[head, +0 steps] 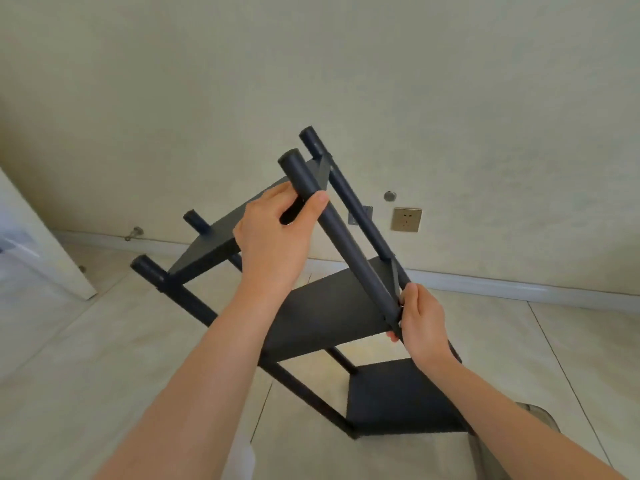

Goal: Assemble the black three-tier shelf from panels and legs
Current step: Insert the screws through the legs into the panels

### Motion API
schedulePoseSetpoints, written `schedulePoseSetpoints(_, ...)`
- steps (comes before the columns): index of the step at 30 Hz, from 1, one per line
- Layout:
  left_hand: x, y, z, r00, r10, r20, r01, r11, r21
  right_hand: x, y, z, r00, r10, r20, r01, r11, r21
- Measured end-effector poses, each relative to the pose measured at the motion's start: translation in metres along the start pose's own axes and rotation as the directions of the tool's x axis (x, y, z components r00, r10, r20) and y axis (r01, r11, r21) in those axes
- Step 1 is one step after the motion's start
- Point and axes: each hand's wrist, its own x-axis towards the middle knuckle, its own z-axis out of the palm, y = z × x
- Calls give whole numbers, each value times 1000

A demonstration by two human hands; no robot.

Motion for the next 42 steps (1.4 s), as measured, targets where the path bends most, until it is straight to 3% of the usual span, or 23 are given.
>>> schedulePoseSetpoints(4, -11, -37, -44, 982, -188, -25, 184, 977, -105, 4, -16, 25, 1000, -7, 6, 7, 1000, -28)
schedulePoseSetpoints(7, -20, -72, -79, 939, -342, 26, 343, 931, -123, 2, -17, 42, 989, -99, 106, 119, 972, -202)
schedulePoseSetpoints(13, -44, -140, -118, 853, -515, 85, 521, 832, -189, 2, -12, 79, 967, -140, 215, 200, 936, -290)
schedulePoseSetpoints(18, -78, -196, -119, 742, -667, 68, 654, 697, -295, 13, -1, 101, 914, -140, 380, 323, 818, -477)
schedulePoseSetpoints(22, -101, -231, -102, 637, -768, 70, 715, 555, -426, 31, 9, 110, 830, -211, 516, 507, 670, -542)
schedulePoseSetpoints(24, -113, -243, -92, 603, -792, 96, 722, 491, -487, 39, 13, 115, 821, -154, 549, 518, 606, -604)
schedulePoseSetpoints(28, -134, -264, -77, 534, -835, 130, 715, 364, -597, 46, 29, 122, 713, -120, 691, 676, 378, -632)
schedulePoseSetpoints(30, -142, -272, -70, 515, -844, 149, 702, 315, -639, 51, 36, 122, 675, -119, 728, 718, 333, -612)
schedulePoseSetpoints(34, -151, -282, -58, 492, -850, 186, 717, 275, -641, 53, 49, 119, 707, -163, 688, 654, 521, -549)
schedulePoseSetpoints(36, -153, -287, -55, 492, -847, 200, 727, 274, -630, 52, 53, 118, 710, -133, 691, 632, 552, -544)
schedulePoseSetpoints(39, -156, -294, -53, 497, -847, 190, 735, 294, -612, 54, 58, 116, 701, -125, 702, 649, 521, -555)
schedulePoseSetpoints(42, -158, -298, -55, 511, -842, 175, 732, 320, -601, 53, 54, 125, 669, -260, 696, 735, 369, -568)
